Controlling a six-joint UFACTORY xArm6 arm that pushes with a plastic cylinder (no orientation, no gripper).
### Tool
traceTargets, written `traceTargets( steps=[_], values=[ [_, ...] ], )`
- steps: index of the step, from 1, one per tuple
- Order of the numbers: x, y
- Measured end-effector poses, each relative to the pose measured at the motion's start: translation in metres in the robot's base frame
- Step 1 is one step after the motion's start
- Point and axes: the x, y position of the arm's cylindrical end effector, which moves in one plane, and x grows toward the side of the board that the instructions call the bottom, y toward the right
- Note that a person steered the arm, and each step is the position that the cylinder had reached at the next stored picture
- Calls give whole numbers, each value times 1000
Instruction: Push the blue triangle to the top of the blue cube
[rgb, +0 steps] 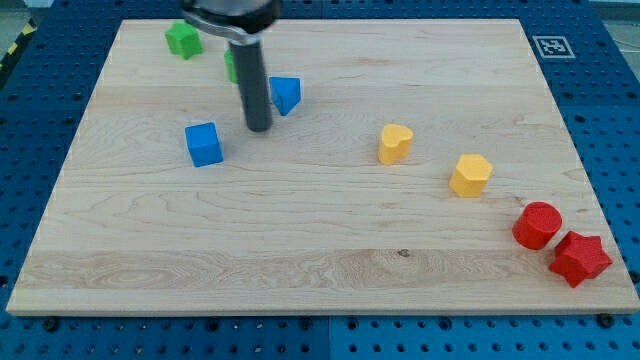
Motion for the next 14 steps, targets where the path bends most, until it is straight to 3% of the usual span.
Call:
traceTargets(
  steps=[1,3,4,5,6,7,8,10,11,12,14],
  values=[
    [36,-5],
    [36,-86],
    [35,-78],
    [48,-1],
    [9,94],
    [-44,151],
    [-72,140],
    [-54,-7],
    [-50,-23],
    [-57,22],
    [-64,30]
  ],
)
